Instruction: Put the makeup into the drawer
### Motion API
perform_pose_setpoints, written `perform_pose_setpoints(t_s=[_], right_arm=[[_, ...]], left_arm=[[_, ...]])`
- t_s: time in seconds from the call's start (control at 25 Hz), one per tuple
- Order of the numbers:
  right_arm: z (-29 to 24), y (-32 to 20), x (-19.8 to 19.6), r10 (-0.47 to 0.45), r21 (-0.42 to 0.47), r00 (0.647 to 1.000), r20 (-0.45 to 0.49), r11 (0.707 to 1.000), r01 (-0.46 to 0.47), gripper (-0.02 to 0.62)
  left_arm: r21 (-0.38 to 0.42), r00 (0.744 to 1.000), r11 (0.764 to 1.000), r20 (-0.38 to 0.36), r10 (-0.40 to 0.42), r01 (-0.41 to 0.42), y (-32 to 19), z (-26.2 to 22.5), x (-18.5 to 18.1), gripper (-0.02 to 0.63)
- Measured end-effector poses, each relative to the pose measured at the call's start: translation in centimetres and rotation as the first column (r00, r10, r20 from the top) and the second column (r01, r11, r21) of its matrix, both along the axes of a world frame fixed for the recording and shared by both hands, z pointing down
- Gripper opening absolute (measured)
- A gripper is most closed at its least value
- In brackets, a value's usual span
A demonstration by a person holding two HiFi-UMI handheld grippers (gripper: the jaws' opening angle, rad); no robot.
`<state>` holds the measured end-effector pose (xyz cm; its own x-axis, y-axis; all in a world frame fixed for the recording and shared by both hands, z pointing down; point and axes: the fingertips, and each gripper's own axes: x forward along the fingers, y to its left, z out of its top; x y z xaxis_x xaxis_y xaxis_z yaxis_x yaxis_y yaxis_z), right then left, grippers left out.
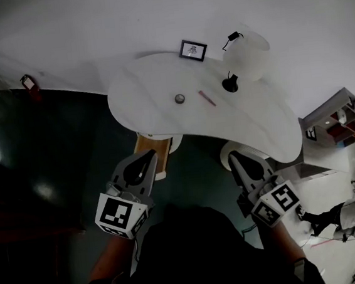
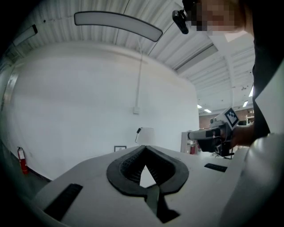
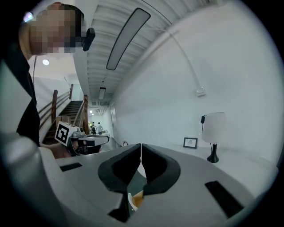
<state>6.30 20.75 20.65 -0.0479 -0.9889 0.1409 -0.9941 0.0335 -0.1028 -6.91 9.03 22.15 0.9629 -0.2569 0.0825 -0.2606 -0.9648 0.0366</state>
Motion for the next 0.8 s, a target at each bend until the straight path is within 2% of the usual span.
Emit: perform_pose_setpoints(t_s=[0.2, 0.36, 0.56, 0.8], right_arm=[[1.0, -3.0, 2.0, -0.02, -0.025, 1.0, 0.019, 0.999, 0.02, 0.017], [1.5, -5.4, 4.1, -0.045, -0.003, 0.998, 0.042, 0.999, 0.046, 0.017], [3.6, -8.5, 8.3, -0.076, -0.035, 0.996, 0.053, 0.996, 0.077, 0.018], [5.6, -13.3, 14.1, -0.113, -0.095, 0.99, 0.083, 0.988, 0.12, 0.018]], left_arm=[[-0.023, 1.0, 0.999, 0.007, -0.027, 0.027, -2.5, 0.5, 0.9, 0.011], [-0.039, 0.999, 0.998, 0.008, -0.041, 0.041, -4.0, 1.0, 2.7, 0.011], [-0.049, 0.998, 0.997, -0.002, -0.057, 0.057, -6.5, 1.0, 6.3, 0.011], [-0.1, 0.997, 0.992, 0.006, -0.082, 0.082, -9.9, 1.6, 11.0, 0.011]])
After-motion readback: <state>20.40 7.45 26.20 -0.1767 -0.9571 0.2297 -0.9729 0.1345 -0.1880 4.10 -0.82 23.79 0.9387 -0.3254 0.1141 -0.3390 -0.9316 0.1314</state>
